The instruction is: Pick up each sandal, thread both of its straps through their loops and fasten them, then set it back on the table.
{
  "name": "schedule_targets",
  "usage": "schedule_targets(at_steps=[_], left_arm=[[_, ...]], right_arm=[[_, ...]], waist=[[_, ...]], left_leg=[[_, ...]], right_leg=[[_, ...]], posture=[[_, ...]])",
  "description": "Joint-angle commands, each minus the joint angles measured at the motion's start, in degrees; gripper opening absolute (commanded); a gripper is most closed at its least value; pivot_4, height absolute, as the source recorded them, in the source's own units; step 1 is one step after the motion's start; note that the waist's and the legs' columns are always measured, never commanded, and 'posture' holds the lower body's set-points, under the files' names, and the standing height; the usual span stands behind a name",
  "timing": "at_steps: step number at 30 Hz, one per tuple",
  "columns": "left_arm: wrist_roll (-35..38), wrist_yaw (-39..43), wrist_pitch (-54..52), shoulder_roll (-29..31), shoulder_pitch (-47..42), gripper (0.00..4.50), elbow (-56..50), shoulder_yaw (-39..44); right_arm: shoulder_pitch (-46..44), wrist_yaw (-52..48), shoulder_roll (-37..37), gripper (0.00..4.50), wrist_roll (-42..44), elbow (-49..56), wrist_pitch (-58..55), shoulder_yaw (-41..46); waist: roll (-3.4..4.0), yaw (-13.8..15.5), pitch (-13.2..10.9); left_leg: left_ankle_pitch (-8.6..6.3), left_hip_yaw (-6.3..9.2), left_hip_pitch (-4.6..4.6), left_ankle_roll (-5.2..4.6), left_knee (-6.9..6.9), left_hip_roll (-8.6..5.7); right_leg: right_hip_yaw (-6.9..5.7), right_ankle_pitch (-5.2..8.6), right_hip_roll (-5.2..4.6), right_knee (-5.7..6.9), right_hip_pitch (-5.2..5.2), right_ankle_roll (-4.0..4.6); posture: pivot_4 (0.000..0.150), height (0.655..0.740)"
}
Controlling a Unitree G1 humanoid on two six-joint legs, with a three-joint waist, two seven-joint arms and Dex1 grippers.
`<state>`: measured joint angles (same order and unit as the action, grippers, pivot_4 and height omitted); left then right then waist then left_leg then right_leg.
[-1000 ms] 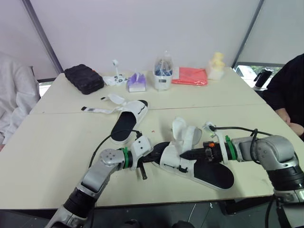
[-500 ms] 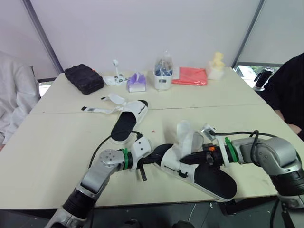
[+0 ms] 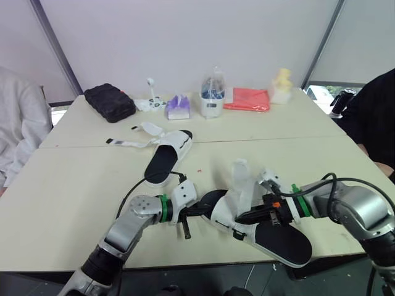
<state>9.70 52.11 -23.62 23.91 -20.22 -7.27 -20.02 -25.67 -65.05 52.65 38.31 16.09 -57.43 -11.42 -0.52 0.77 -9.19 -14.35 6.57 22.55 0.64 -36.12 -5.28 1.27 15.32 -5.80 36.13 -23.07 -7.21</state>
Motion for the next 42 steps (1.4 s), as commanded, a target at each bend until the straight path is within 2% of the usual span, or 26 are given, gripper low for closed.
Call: schedule_targets(at_steps=[1, 4, 13, 17, 21, 24, 28, 37, 42], left_arm=[[-0.05, 0.94, -2.79, 1.81, 2.17, 0.0, -0.3, -0.97], [0.48, 1.03, -4.21, 2.45, 2.93, 0.0, -1.38, -0.99], [3.42, 4.23, -7.13, 3.31, 3.34, 0.0, -3.28, -2.63], [4.45, 8.92, -6.96, 3.34, 0.82, 0.0, -1.92, -4.76], [5.38, 11.57, -6.71, 2.09, -1.33, 0.0, -0.28, -5.48], [5.42, 12.96, -6.19, 0.82, -2.5, 0.0, 1.22, -6.34], [4.85, 13.08, -5.27, -0.35, -3.51, 0.0, 3.2, -6.85], [6.47, 12.79, -6.03, -0.2, -3.44, 0.0, 2.73, -4.88], [12.63, 12.66, -12.19, 3.57, -0.68, 0.0, -4.72, 1.43]], right_arm=[[0.26, -1.43, 0.03, 1.39, -0.27, 0.06, -0.13, -1.05], [-0.45, -1.34, 0.78, 2.84, 0.06, -0.45, -0.42, 0.53], [-3.4, -0.85, 5.65, 2.84, 0.44, -9.77, -0.02, 12.72], [3.96, -4.12, 13.17, 2.84, -0.71, -7.02, 1.52, 15.41], [13.29, -5.62, 15.31, 2.84, 6.75, 1.26, -4.57, 22.15], [18.13, -1.42, 11.94, 2.84, 13.17, 7.53, -10.69, 26.4], [21.83, 5.44, 6.85, 2.84, 16.15, 12.22, -13.9, 27.41], [21.29, 13.07, 0.53, 2.84, 20.49, 10.26, -17.4, 26.88], [20.87, 15.76, -1.35, 2.84, 22.41, 10.78, -18.6, 26.22]], waist=[[0.0, -0.02, 0.0], [0.01, -0.03, 0.01], [0.01, 0.08, 0.01], [0.03, 0.78, 0.02], [0.05, 1.33, 0.02], [0.04, 1.51, 0.01], [-0.09, 1.45, -0.06], [-0.08, 1.42, -0.05], [-0.08, 1.38, -0.06]], left_leg=[[0.0, 0.0, 0.0, 0.0, 0.01, 0.0], [0.0, 0.01, -0.01, -0.01, 0.02, 0.01], [-0.02, -0.01, -0.02, -0.02, 0.01, 0.0], [-0.04, -0.01, 0.03, -0.07, 0.01, -0.03], [-0.08, -0.08, 0.04, -0.13, 0.0, -0.01], [-0.09, -0.08, 0.04, -0.13, -0.04, 0.0], [-0.09, -0.06, 0.07, -0.15, -0.1, 0.0], [-0.09, -0.07, 0.06, -0.15, -0.08, 0.0], [-0.09, -0.05, 0.07, -0.15, -0.05, 0.02]], right_leg=[[0.0, 0.0, 0.0, 0.0, -0.01, 0.0], [0.01, 0.0, -0.01, 0.0, 0.0, 0.0], [0.0, 0.0, -0.03, -0.02, 0.03, 0.01], [-0.04, 0.01, -0.05, -0.06, 0.02, 0.01], [0.0, 0.01, -0.06, -0.12, 0.03, 0.01], [0.01, 0.01, -0.08, -0.11, 0.05, 0.0], [0.01, 0.01, -0.09, -0.12, 0.07, 0.0], [0.01, 0.01, -0.09, -0.1, 0.05, 0.0], [0.02, 0.01, -0.08, -0.09, 0.01, 0.0]], posture=[[0.15, 0.74], [0.15, 0.74], [0.15, 0.74], [0.15, 0.74], [0.15, 0.74], [0.15, 0.74], [0.15, 0.74], [0.15, 0.74], [0.15, 0.74]])
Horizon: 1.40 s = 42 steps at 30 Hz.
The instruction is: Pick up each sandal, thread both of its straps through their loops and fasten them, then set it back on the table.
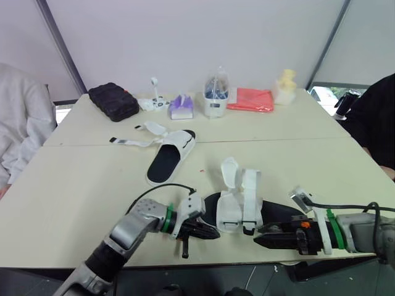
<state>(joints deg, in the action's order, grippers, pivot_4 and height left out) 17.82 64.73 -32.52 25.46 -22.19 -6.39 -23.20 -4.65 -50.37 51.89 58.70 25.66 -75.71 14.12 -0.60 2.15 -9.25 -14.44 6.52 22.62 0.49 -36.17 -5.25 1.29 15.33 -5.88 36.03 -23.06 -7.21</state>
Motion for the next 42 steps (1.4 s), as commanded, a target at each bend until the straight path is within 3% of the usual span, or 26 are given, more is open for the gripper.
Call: schedule_targets(at_steps=[1, 7, 11, 18, 28, 31, 35, 42], left_arm=[[5.7, -0.28, -4.25, 2.92, 1.87, 0.0, -6.99, 6.23], [4.76, -5.95, -3.43, 2.69, 0.63, 0.0, -5.66, 10.05], [-4.2, -8.77, 4.95, 0.2, -1.82, 0.0, 2.75, 3.15], [-5.05, -6.99, 8.68, -6.97, -4.33, 0.0, 9.52, -0.27], [-6.49, -6.73, 10.44, -7.74, -4.32, 0.0, 11.49, -0.38], [-6.81, -6.77, 10.6, -7.64, -4.05, 0.0, 11.52, -0.54], [-7.31, -6.87, 10.8, -7.55, -3.67, 0.0, 11.51, -0.72], [-7.52, -7.5, 10.52, -7.56, -2.88, 0.0, 11.19, -0.99]], right_arm=[[-0.06, 1.24, -0.52, 2.84, 2.31, 1.2, -0.4, 0.64], [0.05, 1.24, -0.53, 2.84, 4.1, 0.34, -0.71, 0.47], [-0.56, 3.06, -2.17, 2.84, 4.62, -0.33, -0.96, -0.81], [-0.84, 9.33, -7.63, 2.84, 5.16, -2.15, -1.6, -0.85], [-0.18, 14.72, -10.74, 2.84, 8.38, -5.76, -1.58, 2.91], [-0.17, 15.88, -11.52, 2.03, 8.53, -6.78, -1.08, 3.61], [0.48, 15.92, -11.41, 0.11, 9.29, -6.59, -1.21, 4.1], [5.55, 10.49, -7.09, 0.04, 8.47, -1.96, -0.36, 1.68]], waist=[[0.01, 0.01, 0.0], [0.01, 0.19, 0.0], [0.0, 0.13, 0.0], [-0.01, 0.12, 0.0], [0.01, 0.07, 0.01], [0.02, 0.02, 0.02], [0.02, 0.04, 0.02], [0.04, 0.1, 0.03]], left_leg=[[0.0, 0.01, 0.01, 0.0, 0.01, 0.01], [0.0, 0.01, 0.01, 0.0, -0.04, -0.03], [0.0, -0.01, -0.01, 0.0, -0.03, -0.04], [0.0, -0.01, -0.01, 0.0, -0.05, -0.05], [0.0, 0.0, -0.11, -0.01, -0.08, -0.05], [0.0, 0.01, -0.13, -0.01, -0.07, -0.04], [0.0, 0.0, -0.13, -0.01, -0.06, -0.05], [0.0, 0.01, -0.13, -0.01, -0.06, -0.04]], right_leg=[[0.0, 0.0, 0.0, 0.0, -0.02, 0.0], [-0.02, 0.0, 0.01, -0.01, 0.04, 0.0], [-0.02, 0.0, 0.03, -0.02, 0.06, 0.0], [-0.02, 0.0, 0.01, -0.01, 0.07, -0.01], [-0.02, -0.01, 0.03, 0.0, 0.18, -0.01], [-0.02, -0.01, 0.04, 0.02, 0.18, -0.01], [-0.02, -0.01, 0.04, 0.02, 0.18, -0.01], [-0.02, -0.01, 0.05, 0.02, 0.18, -0.01]], posture=[[0.15, 0.74], [0.15, 0.74], [0.15, 0.74], [0.15, 0.74], [0.15, 0.74], [0.15, 0.74], [0.15, 0.74], [0.15, 0.74]])
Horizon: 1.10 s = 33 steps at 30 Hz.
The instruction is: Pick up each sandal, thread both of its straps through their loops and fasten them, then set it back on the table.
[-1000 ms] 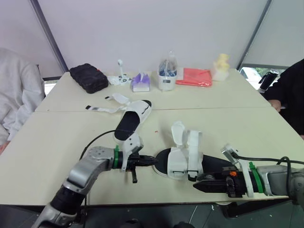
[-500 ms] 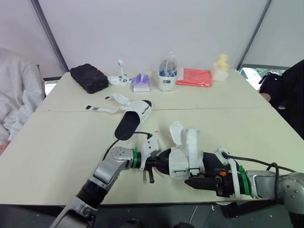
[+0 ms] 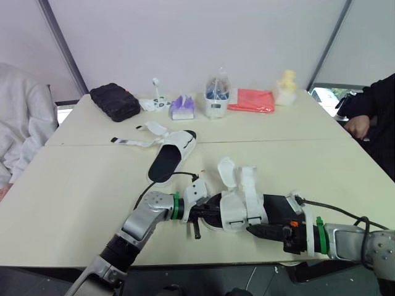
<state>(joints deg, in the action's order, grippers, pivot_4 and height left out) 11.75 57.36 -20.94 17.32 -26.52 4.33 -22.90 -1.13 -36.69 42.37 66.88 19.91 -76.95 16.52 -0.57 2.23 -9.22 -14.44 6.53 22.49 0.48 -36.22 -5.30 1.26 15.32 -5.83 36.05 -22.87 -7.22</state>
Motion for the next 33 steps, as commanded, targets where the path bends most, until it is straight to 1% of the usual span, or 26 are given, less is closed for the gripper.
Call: schedule_targets(at_steps=[1, 4, 7, 10, 12, 17, 25, 28, 33], left_arm=[[-1.49, -0.24, -1.17, 0.59, 1.61, 0.0, 0.39, -1.37], [-1.42, -0.41, -1.55, 0.56, 2.11, 0.0, -0.05, -1.52], [-1.34, -0.47, -1.8, 0.48, 2.42, 0.0, -0.47, -1.66], [-1.22, -0.56, -2.05, 0.37, 2.63, 0.0, -0.62, -1.74], [-1.27, -0.59, -2.06, 0.33, 2.72, 0.0, -0.5, -1.76], [-1.31, -0.57, -2.01, 0.3, 2.54, 0.0, -0.03, -1.63], [-1.31, -0.44, -1.76, 0.49, 2.08, 0.0, 0.48, -1.26], [-1.47, -0.5, -1.53, 0.48, 1.96, 0.0, 0.9, -1.21], [-1.58, -0.54, -1.29, 0.43, 1.93, 0.0, 1.35, -1.25]], right_arm=[[3.53, -4.58, 3.86, 0.04, -1.05, 5.12, 1.75, -2.01], [7.98, -8.38, 8.06, 0.04, -5.34, 8.0, 5.08, -5.53], [10.87, -11.4, 11.16, 0.04, -8.25, 9.21, 8.14, -7.26], [14.84, -15.3, 16.4, 0.04, -14.23, 11.72, 13.17, -10.69], [16.33, -16.93, 18.31, 0.04, -16.35, 12.48, 15.49, -11.75], [14.74, -16.69, 16.64, 0.04, -15.65, 10.33, 16.33, -9.98], [14.07, -17.08, 16.12, 0.04, -14.96, 9.36, 16.03, -9.09], [16.15, -18.0, 16.88, 0.04, -15.05, 10.16, 16.34, -7.67], [23.19, -20.35, 18.76, 0.04, -15.23, 14.78, 17.29, -3.6]], waist=[[0.01, 0.03, 0.0], [-0.01, -0.02, 0.01], [0.0, -0.07, 0.02], [0.01, -0.01, 0.02], [-0.03, 0.0, 0.01], [-0.05, 0.03, 0.01], [-0.05, 0.05, 0.01], [-0.05, 0.07, 0.01], [-0.04, 0.11, 0.02]], left_leg=[[0.0, 0.0, 0.0, 0.0, 0.0, 0.0], [-0.01, -0.01, -0.01, -0.01, 0.0, 0.0], [-0.01, -0.01, -0.05, -0.02, 0.0, 0.01], [-0.01, 0.0, -0.06, -0.02, -0.01, 0.01], [-0.02, 0.0, -0.06, -0.02, 0.0, 0.01], [-0.02, 0.02, -0.07, -0.02, -0.02, 0.01], [-0.02, 0.02, -0.07, -0.02, -0.02, 0.01], [-0.02, 0.03, -0.08, -0.02, -0.01, 0.01], [-0.02, 0.03, -0.07, -0.02, -0.01, 0.01]], right_leg=[[0.0, 0.0, 0.0, 0.0, 0.0, 0.0], [-0.01, 0.01, 0.0, -0.02, 0.02, -0.01], [-0.02, 0.01, 0.01, -0.02, 0.07, -0.02], [-0.03, 0.02, 0.01, -0.03, 0.09, -0.03], [-0.06, 0.03, 0.01, -0.05, 0.11, -0.05], [-0.07, 0.03, 0.0, -0.05, 0.14, -0.05], [-0.07, 0.03, 0.0, -0.06, 0.14, -0.05], [-0.07, 0.03, 0.0, -0.06, 0.14, -0.05], [-0.08, 0.03, 0.0, -0.06, 0.14, -0.05]], posture=[[0.15, 0.74], [0.15, 0.74], [0.15, 0.74], [0.15, 0.74], [0.15, 0.74], [0.15, 0.74], [0.15, 0.74], [0.15, 0.74], [0.15, 0.74]])
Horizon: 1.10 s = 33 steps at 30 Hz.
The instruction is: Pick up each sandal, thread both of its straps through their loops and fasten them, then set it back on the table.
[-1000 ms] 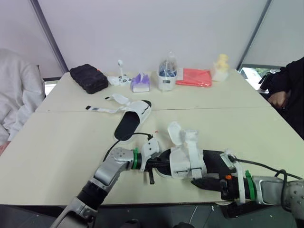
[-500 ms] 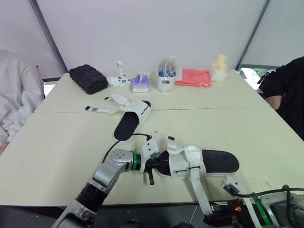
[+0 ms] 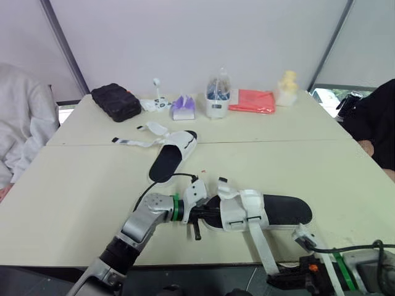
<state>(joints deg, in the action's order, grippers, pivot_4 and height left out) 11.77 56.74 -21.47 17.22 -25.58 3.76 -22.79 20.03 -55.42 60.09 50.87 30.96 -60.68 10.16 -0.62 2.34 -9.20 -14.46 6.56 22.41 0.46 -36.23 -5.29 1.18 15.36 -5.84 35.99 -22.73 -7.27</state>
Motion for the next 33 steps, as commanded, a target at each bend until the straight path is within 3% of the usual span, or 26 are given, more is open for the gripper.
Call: schedule_targets(at_steps=[1, 12, 16, 21, 33], left_arm=[[-1.59, 0.08, -0.8, 0.49, 1.0, 0.0, 1.88, -1.4], [-1.77, 0.7, -0.32, 0.36, 0.7, 0.0, 2.94, -1.63], [-1.87, 1.06, -0.09, 0.51, 0.61, 0.0, 3.19, -1.7], [-1.98, 1.03, -0.04, 0.44, 0.56, 0.0, 3.27, -1.9], [-1.77, -0.41, -1.48, 0.17, 1.69, 0.0, 1.91, -1.58]], right_arm=[[2.72, -1.82, 1.0, 0.04, 1.45, 4.64, 0.9, 3.92], [1.46, -4.05, 1.61, 0.04, 13.61, 8.91, -2.32, 17.04], [-7.54, -0.79, 2.93, 0.04, 28.87, 3.6, -4.28, 21.86], [-18.3, 9.19, 1.85, 0.04, 41.28, -2.23, -3.21, 17.49], [-36.56, 22.85, -9.96, 0.04, 31.8, -18.22, -4.02, 1.62]], waist=[[0.01, -0.05, 0.0], [-0.01, 0.0, 0.0], [-0.02, -0.02, -0.01], [-0.05, 0.02, -0.02], [0.02, -0.13, 0.02]], left_leg=[[0.0, 0.0, 0.0, 0.0, 0.0, 0.0], [0.0, 0.0, -0.03, 0.0, -0.03, 0.0], [0.0, 0.0, -0.04, 0.0, -0.02, 0.01], [-0.01, 0.05, 0.0, -0.01, 0.0, 0.03], [-0.02, 0.01, 0.01, -0.05, 0.0, 0.02]], right_leg=[[0.0, 0.0, 0.0, 0.0, 0.0, 0.0], [0.0, 0.0, -0.01, -0.02, 0.08, -0.01], [-0.01, 0.0, -0.01, -0.05, 0.1, 0.0], [-0.03, 0.0, -0.07, -0.16, 0.1, 0.02], [0.0, -0.01, -0.05, -0.23, 0.08, 0.03]], posture=[[0.15, 0.74], [0.15, 0.74], [0.15, 0.74], [0.15, 0.74], [0.15, 0.74]])
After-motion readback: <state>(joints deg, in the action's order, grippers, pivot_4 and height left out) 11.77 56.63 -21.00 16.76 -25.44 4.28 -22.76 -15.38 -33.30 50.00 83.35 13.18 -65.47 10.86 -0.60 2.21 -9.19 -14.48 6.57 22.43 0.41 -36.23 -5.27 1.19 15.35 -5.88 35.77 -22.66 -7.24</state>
